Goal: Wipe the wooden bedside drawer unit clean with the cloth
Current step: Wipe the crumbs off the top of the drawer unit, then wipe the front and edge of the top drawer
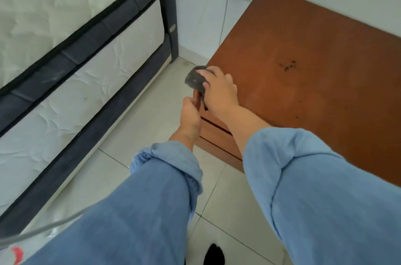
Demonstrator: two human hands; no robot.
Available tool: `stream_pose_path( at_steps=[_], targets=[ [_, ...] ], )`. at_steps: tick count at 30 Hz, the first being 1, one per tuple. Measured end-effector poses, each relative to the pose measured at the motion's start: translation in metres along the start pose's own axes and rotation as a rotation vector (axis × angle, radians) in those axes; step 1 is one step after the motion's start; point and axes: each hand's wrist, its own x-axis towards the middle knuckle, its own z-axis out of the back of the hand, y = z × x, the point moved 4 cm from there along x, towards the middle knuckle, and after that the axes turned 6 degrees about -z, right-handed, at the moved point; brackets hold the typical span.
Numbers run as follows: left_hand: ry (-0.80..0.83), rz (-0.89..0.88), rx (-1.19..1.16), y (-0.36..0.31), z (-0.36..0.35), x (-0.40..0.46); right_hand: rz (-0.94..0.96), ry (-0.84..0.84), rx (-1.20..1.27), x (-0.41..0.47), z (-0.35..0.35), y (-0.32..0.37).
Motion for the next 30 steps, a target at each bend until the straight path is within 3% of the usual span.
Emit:
stream_pose_path(
  at_steps=[6, 15, 24, 30],
  targets=[
    [-0.200, -0.031, 0.095, 0.000, 0.023, -0.006, 0.029, 0.125, 0.038, -0.040, 0.007, -0.010],
    [-0.053, -0.098, 0.538, -0.017, 0.007, -0.033, -0.404, 0.108, 0.181, -0.123, 0.032, -0.115],
    [0.033, -0.172, 0.655, 0.000, -0.004, -0.028, -0.820, -0.180, 0.483, -0.191, 0.073, -0.194],
    [0.151, -0.325, 0.679, 0.001, -0.010, -0.018, -1.074, -0.366, 0.743, -0.233, 0.085, -0.232]
  ],
)
